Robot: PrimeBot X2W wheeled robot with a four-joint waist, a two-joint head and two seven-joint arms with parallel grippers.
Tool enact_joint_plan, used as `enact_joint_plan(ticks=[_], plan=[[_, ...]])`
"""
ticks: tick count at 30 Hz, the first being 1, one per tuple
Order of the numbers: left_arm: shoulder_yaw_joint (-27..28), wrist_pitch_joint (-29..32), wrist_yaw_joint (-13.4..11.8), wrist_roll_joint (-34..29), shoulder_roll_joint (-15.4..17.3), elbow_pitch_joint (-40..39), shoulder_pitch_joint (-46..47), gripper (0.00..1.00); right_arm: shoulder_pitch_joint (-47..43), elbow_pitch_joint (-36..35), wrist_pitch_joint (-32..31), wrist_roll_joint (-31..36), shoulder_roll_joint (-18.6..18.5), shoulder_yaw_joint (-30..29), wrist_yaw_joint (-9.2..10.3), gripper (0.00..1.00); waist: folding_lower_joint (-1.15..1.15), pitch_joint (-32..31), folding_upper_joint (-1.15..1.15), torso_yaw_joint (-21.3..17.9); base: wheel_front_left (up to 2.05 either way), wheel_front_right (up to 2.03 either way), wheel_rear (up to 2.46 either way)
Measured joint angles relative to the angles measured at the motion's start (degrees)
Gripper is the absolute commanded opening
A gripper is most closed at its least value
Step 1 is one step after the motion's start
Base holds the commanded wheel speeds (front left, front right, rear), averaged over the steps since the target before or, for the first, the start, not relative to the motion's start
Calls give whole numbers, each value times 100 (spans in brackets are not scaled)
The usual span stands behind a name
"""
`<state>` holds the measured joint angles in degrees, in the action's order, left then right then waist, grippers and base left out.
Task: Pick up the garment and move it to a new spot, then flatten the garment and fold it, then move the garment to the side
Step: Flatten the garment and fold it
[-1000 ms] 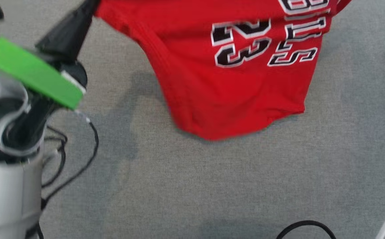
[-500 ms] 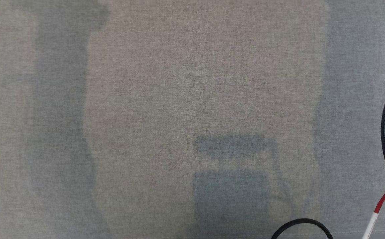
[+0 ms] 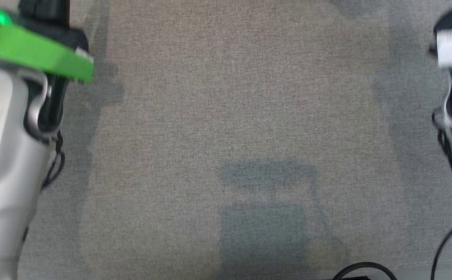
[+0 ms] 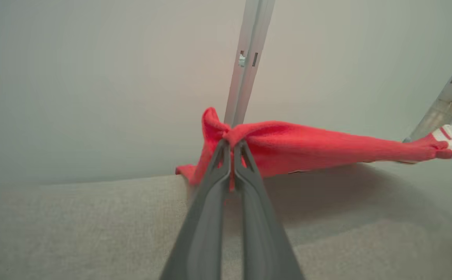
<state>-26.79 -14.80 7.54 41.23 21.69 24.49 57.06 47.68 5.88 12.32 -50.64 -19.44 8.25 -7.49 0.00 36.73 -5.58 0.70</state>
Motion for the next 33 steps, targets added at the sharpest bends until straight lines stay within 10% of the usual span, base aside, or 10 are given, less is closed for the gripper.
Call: enact_joint_plan(ticks=[4, 11, 22, 33], plan=[[296, -16, 3, -170, 233, -946, -1787, 0, -2064, -758, 62, -601, -289, -264, 1, 0, 0, -321, 0, -3, 0, 0, 0], [1025, -23, 2, -480, -314, -1629, -4211, 0, -4227, -906, 75, -883, -405, -469, -1, 0, 0, -986, -2, 5, 0, 0, 0], [1478, -23, 2, -1144, -1491, -1738, -5953, 0, -5431, -371, 182, -878, -307, -469, -1, 0, 0, -1834, -3, 138, 0, 0, 0], [1515, -23, 2, -1203, -1750, -2015, -6935, 0, -6236, -722, 185, -1107, -430, -622, -4, 0, 0, -2001, -2, 199, 0, 0, 0]])
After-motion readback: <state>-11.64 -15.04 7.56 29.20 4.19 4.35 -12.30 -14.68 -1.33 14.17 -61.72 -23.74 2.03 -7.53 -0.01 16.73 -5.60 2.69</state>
